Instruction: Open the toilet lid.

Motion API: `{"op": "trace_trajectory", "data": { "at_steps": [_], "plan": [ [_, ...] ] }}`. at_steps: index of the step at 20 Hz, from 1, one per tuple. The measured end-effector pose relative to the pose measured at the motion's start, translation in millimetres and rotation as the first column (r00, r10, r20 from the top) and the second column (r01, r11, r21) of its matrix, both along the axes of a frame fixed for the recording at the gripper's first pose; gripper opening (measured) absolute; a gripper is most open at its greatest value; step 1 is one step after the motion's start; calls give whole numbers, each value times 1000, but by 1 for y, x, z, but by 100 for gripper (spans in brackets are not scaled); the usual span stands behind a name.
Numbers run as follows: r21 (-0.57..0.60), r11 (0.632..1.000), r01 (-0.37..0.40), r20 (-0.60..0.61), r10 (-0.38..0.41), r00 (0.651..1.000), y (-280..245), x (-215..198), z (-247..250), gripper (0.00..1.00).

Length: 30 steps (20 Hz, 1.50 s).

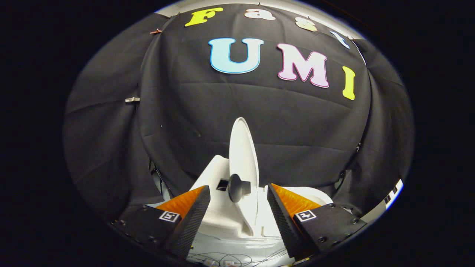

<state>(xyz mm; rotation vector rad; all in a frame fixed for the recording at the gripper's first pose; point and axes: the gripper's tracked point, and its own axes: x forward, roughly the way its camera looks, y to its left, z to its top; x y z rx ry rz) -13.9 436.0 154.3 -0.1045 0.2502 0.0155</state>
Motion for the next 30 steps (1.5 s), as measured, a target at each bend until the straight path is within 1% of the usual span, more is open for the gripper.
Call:
{"op": "trace_trajectory", "data": {
  "at_steps": [5,8,10,11,14,17,19,21,23,25,30],
  "plan": [
    [59,997,-52,18,51,999,-25,-11,10,97],
    [66,995,-74,33,72,997,-57,-16,15,97],
    [98,989,-111,35,108,994,-77,-20,14,97],
    [109,988,-113,39,109,993,-91,-23,13,97],
    [100,991,-83,65,77,995,-148,-22,13,97],
    [126,991,-53,94,42,995,-202,-23,11,97],
    [132,990,-52,153,31,988,-236,-24,15,98],
    [147,988,-36,221,3,975,-271,-24,21,98],
    [154,987,-34,256,-6,967,-295,-24,17,96],
    [145,989,-27,246,-10,969,-315,-23,2,96],
    [139,989,-46,308,2,951,-345,-22,-15,96]
  ]
}}
